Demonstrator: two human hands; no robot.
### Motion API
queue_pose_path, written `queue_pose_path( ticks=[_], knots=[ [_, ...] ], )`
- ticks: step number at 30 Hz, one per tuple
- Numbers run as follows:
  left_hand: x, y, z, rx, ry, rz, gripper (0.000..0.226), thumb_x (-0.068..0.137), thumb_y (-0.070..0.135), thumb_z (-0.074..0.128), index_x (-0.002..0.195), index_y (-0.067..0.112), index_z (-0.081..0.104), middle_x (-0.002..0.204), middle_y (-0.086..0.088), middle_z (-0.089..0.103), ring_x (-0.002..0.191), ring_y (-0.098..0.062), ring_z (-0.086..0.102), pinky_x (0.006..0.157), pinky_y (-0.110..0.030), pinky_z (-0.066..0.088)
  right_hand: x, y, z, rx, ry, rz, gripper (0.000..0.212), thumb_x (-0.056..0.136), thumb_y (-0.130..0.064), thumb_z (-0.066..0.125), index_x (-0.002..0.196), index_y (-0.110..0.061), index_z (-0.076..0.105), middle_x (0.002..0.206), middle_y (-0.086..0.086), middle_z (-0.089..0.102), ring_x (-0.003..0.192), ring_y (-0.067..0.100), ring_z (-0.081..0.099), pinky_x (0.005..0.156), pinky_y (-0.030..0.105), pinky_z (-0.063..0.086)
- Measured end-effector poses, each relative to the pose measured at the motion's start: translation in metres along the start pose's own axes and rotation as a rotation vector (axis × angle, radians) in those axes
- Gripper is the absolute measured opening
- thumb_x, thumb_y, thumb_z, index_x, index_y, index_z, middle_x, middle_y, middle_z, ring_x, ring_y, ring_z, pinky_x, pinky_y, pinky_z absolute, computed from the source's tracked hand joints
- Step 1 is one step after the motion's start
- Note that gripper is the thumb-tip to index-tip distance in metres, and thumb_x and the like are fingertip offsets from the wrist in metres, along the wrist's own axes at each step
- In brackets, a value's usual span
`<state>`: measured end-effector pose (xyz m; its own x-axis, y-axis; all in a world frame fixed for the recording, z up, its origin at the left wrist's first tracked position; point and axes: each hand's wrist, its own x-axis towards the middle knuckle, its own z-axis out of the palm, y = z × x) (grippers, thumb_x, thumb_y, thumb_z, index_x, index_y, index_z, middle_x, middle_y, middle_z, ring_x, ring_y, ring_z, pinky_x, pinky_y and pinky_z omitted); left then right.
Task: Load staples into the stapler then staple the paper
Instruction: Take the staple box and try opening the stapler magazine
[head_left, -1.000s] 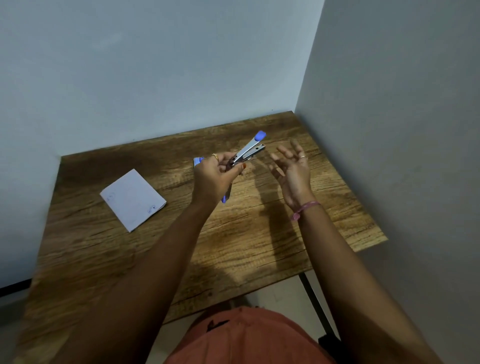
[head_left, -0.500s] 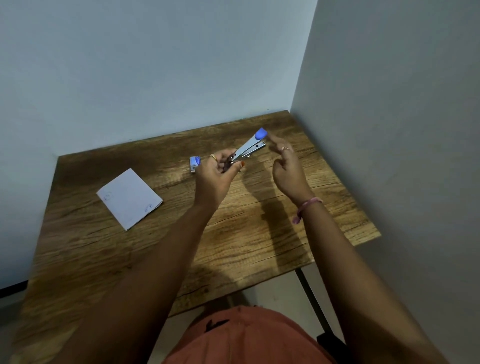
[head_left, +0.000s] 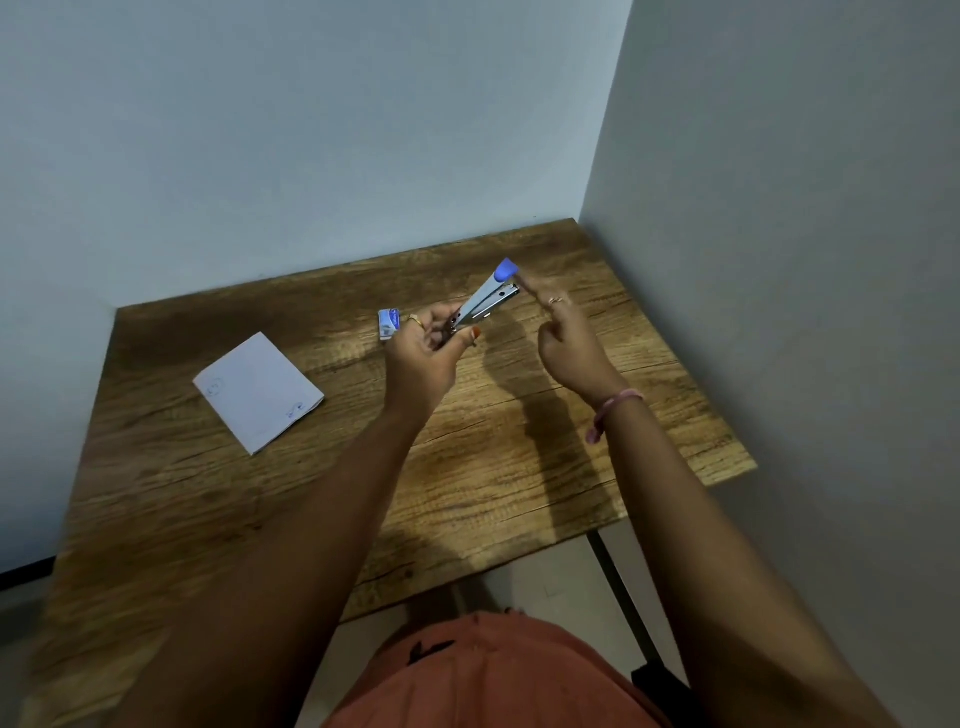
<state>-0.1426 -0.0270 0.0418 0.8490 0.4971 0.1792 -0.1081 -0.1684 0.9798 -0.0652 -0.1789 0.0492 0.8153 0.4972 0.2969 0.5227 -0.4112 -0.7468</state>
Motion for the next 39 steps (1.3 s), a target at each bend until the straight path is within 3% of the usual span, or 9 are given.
queue_pose_path(
  ticks=[3, 6, 10, 15, 20, 25, 30, 34, 39],
  knots=[
    [0.002, -0.002, -0.002, -0.027, 0.005, -0.014, 0.028, 0.080, -0.003, 0.070, 0.101, 0.012, 0.062, 0.090, 0.002, 0.069, 0.076, 0.000, 0.067, 0.078, -0.018, 0.053, 0.004, -0.002, 0.001, 0.119, 0.201, 0.120, 0.082, 0.083, 0.018, 0.034, 0.150, -0.026, 0.017, 0.154, 0.004, 0.029, 0.132, 0.019, 0.040, 0.090, 0.016, 0.046],
    [0.002, -0.004, -0.003, -0.032, 0.001, -0.022, 0.029, 0.080, -0.004, 0.069, 0.102, 0.013, 0.061, 0.091, 0.005, 0.068, 0.079, 0.003, 0.067, 0.079, -0.017, 0.054, -0.001, 0.001, 0.003, 0.005, -0.074, -0.038, 0.081, 0.079, 0.021, 0.034, 0.148, -0.020, 0.028, 0.152, -0.002, 0.029, 0.137, 0.017, 0.035, 0.107, 0.024, 0.034],
    [0.005, -0.011, -0.007, -0.039, 0.025, -0.049, 0.032, 0.081, -0.004, 0.068, 0.111, 0.001, 0.059, 0.099, -0.005, 0.067, 0.083, 0.001, 0.067, 0.081, -0.019, 0.054, 0.005, -0.003, 0.002, 0.177, 0.268, 0.133, 0.082, 0.083, 0.019, 0.036, 0.151, -0.021, 0.013, 0.150, -0.001, 0.030, 0.125, 0.018, 0.048, 0.085, 0.021, 0.049],
    [0.008, -0.011, -0.006, -0.033, 0.027, -0.058, 0.034, 0.080, -0.006, 0.068, 0.112, -0.002, 0.058, 0.102, -0.007, 0.066, 0.085, 0.002, 0.065, 0.079, -0.014, 0.051, -0.001, -0.007, 0.008, -0.046, -0.127, -0.088, 0.088, 0.077, 0.019, 0.037, 0.152, -0.018, 0.011, 0.157, 0.007, 0.023, 0.140, 0.023, 0.031, 0.112, 0.035, 0.034],
    [0.010, -0.012, -0.011, -0.052, 0.030, -0.059, 0.033, 0.080, -0.005, 0.068, 0.111, 0.000, 0.059, 0.100, -0.002, 0.066, 0.085, 0.005, 0.065, 0.081, -0.015, 0.052, 0.010, -0.021, 0.001, 0.328, 0.366, 0.033, 0.087, 0.076, 0.018, 0.032, 0.152, -0.010, 0.001, 0.160, 0.008, 0.005, 0.130, -0.004, 0.037, 0.097, 0.040, 0.038],
    [0.014, -0.015, -0.016, -0.068, 0.012, -0.067, 0.032, 0.079, -0.005, 0.069, 0.109, 0.003, 0.060, 0.101, -0.004, 0.067, 0.091, -0.005, 0.065, 0.082, -0.015, 0.051, 0.003, -0.011, 0.003, -0.123, -0.192, -0.029, 0.086, 0.081, 0.017, 0.037, 0.151, -0.026, 0.013, 0.157, 0.007, 0.024, 0.127, 0.019, 0.048, 0.099, 0.033, 0.046],
    [0.017, -0.020, -0.023, -0.079, -0.004, -0.077, 0.031, 0.079, -0.006, 0.069, 0.106, 0.007, 0.060, 0.100, -0.002, 0.067, 0.087, 0.003, 0.066, 0.078, -0.013, 0.051, 0.014, -0.011, -0.003, 0.332, 0.287, 0.069, 0.085, 0.079, 0.018, 0.033, 0.152, -0.018, 0.009, 0.160, 0.006, 0.013, 0.143, 0.012, 0.026, 0.109, 0.029, 0.037],
    [0.023, -0.018, -0.022, -0.105, -0.036, -0.093, 0.032, 0.079, -0.004, 0.070, 0.108, 0.005, 0.060, 0.099, -0.001, 0.067, 0.087, 0.004, 0.065, 0.080, -0.013, 0.051, 0.004, -0.016, 0.012, -0.042, -0.193, -0.044, 0.090, 0.079, 0.017, 0.038, 0.152, -0.023, 0.005, 0.158, 0.012, 0.018, 0.143, 0.023, 0.023, 0.111, 0.030, 0.031],
    [0.028, -0.017, -0.029, -0.121, -0.069, -0.095, 0.030, 0.078, -0.003, 0.071, 0.104, 0.009, 0.062, 0.095, 0.005, 0.068, 0.086, 0.005, 0.066, 0.078, -0.014, 0.051, 0.018, -0.025, 0.007, 0.205, 0.057, 0.031, 0.089, 0.079, 0.018, 0.033, 0.152, -0.023, 0.003, 0.159, -0.005, 0.019, 0.137, 0.016, 0.034, 0.109, 0.044, 0.037]
  ],
)
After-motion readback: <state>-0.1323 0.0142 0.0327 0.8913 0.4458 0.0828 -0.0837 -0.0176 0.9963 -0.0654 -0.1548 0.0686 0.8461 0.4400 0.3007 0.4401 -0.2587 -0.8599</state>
